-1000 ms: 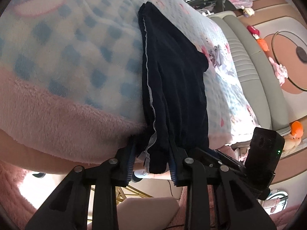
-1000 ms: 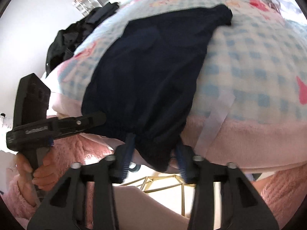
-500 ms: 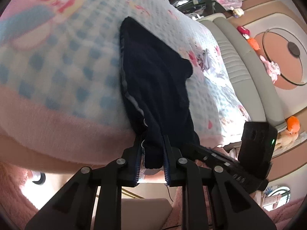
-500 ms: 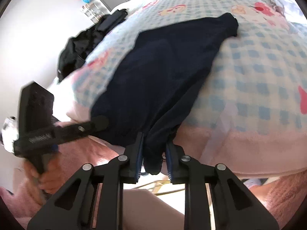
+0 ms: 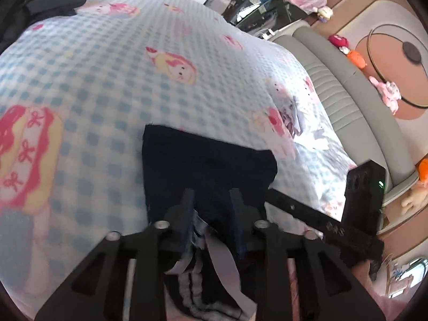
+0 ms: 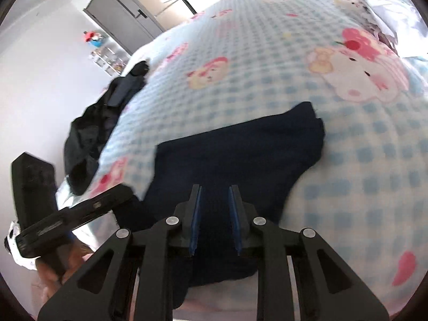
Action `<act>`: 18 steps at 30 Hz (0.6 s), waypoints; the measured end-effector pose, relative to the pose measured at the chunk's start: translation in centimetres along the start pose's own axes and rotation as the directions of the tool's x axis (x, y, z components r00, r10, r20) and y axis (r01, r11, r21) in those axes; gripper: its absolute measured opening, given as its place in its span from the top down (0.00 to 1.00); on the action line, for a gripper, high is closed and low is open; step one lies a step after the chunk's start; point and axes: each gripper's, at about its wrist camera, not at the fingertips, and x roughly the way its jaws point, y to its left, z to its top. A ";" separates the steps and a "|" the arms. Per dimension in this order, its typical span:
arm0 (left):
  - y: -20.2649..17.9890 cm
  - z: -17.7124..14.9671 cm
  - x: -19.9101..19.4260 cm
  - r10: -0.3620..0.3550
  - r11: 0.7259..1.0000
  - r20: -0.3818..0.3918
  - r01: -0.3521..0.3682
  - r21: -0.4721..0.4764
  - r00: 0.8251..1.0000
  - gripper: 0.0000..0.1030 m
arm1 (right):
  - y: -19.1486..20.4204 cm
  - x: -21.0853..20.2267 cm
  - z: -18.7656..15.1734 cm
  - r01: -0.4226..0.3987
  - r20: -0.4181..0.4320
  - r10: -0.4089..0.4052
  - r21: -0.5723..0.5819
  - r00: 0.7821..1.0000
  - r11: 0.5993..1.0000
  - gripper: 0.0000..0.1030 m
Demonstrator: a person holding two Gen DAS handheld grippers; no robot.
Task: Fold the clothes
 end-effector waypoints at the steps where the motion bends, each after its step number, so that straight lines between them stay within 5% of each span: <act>1: 0.4 -1.0 -0.6 -0.024 1.000 0.002 0.024 -0.006 1.000 0.65 | -0.2 0.2 0.0 0.014 -0.008 -0.014 0.001 1.000 1.000 0.78; 6: 1.6 -5.5 -2.2 -0.092 0.993 -0.039 0.089 -0.076 0.995 0.65 | -1.3 -1.5 -3.2 -0.014 -0.052 0.016 0.032 0.999 0.999 0.67; 10: 1.4 -8.4 -2.8 -0.056 0.995 -0.078 0.049 -0.092 0.995 0.65 | -1.5 -2.4 -5.8 -0.017 -0.086 0.022 0.057 0.996 0.998 0.66; 18: 1.2 -12.0 -2.9 -0.038 0.995 -0.153 0.023 -0.098 0.988 0.57 | 0.1 -1.9 -9.0 0.036 -0.195 -0.053 -0.089 0.979 0.995 0.66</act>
